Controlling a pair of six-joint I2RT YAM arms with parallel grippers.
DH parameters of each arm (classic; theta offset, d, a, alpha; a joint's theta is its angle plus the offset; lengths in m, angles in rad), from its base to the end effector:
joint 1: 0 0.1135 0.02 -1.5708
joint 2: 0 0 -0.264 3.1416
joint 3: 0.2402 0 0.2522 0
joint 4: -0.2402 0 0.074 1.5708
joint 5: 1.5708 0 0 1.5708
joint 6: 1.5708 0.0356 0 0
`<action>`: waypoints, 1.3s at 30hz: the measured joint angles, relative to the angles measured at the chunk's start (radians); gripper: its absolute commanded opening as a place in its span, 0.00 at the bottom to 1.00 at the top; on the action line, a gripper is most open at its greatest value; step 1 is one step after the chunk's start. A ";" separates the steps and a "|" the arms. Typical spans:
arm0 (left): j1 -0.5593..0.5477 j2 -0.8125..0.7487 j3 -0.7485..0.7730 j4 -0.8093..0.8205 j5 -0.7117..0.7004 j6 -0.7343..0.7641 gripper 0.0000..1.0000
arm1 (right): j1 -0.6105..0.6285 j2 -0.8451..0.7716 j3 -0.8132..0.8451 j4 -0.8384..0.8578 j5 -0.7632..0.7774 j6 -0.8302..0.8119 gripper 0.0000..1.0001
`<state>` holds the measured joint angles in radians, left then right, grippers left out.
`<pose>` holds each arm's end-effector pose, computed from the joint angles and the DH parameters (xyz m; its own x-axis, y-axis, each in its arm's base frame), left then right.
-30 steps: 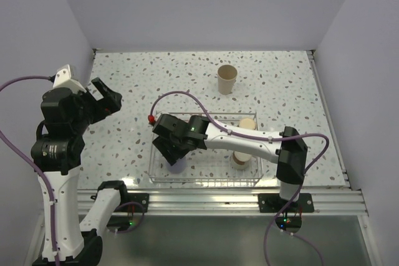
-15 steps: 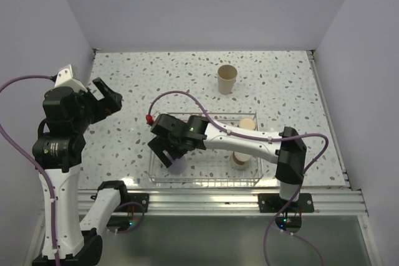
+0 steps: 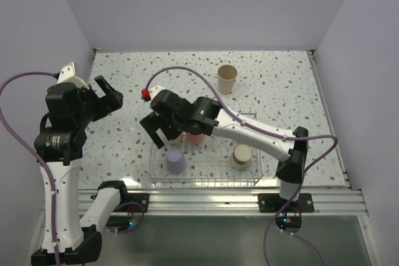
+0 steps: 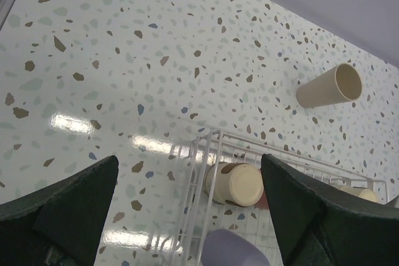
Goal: Load the cups into the dish rack
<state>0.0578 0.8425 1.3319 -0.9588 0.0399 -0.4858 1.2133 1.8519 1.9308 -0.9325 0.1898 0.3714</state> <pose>0.1299 0.0061 0.4291 -0.3890 -0.4898 -0.7802 -0.2305 0.8717 -0.4324 0.1478 0.3764 0.3641 -0.5639 -0.4910 -0.6641 -0.7211 0.6847 0.1060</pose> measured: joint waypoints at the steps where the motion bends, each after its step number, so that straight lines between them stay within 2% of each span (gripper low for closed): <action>1: 0.000 0.001 0.000 0.000 0.000 0.000 0.99 | -0.020 -0.002 0.024 0.000 -0.006 -0.006 0.95; 4: 0.000 0.005 0.000 0.000 0.000 0.000 0.99 | -0.136 -0.023 0.049 0.002 -0.054 -0.010 0.95; 12: 0.000 0.006 0.001 0.000 0.007 0.000 0.99 | -0.594 -0.028 0.088 -0.011 -0.170 -0.003 0.95; 18: 0.000 0.006 -0.002 0.002 0.013 0.000 0.99 | -0.803 0.028 0.163 -0.019 -0.256 0.018 0.94; 26: 0.000 0.018 -0.005 0.012 0.021 0.000 0.99 | -0.925 0.192 0.247 -0.048 -0.277 0.042 0.93; 34: 0.000 0.030 -0.005 0.014 0.023 0.000 0.99 | -0.960 0.287 0.284 -0.065 -0.259 0.056 0.88; 39: 0.000 0.030 -0.005 0.014 0.021 0.001 0.99 | -0.965 0.302 0.281 -0.059 -0.237 0.058 0.82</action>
<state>0.0578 0.8722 1.3270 -0.9447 0.0608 -0.4850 0.2481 2.1536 2.2116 -0.9913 -0.0467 0.4294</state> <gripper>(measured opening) 0.988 0.851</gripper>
